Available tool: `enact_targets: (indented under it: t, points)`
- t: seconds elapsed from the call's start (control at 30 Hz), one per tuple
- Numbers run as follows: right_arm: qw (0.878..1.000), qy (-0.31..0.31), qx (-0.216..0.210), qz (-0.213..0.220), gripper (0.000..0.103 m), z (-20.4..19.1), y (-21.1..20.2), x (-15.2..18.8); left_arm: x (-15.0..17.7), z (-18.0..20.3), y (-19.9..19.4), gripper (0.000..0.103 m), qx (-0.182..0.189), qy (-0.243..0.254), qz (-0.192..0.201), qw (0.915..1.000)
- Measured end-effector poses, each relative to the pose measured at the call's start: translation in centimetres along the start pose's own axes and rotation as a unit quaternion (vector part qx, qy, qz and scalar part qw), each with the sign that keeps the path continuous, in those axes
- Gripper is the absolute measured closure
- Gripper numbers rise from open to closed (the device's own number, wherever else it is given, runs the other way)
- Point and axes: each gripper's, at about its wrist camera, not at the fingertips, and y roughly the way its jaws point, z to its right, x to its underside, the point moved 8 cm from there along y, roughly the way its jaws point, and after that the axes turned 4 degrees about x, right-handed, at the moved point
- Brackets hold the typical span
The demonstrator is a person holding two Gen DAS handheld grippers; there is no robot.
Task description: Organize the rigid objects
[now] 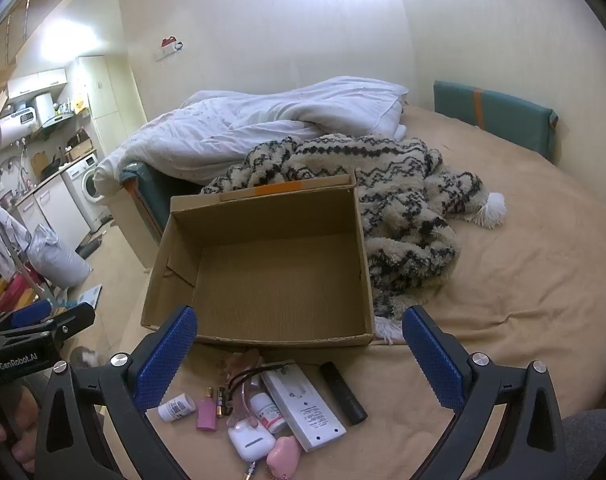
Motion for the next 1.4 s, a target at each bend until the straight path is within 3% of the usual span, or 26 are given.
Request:
enact_targets:
  t: [1.4]
  points:
    - [1.0,-0.003,0.002,0.001,0.0,-0.15,0.04,-0.01,-0.04,0.08,0.0,0.0,0.0,0.0,0.004,1.0]
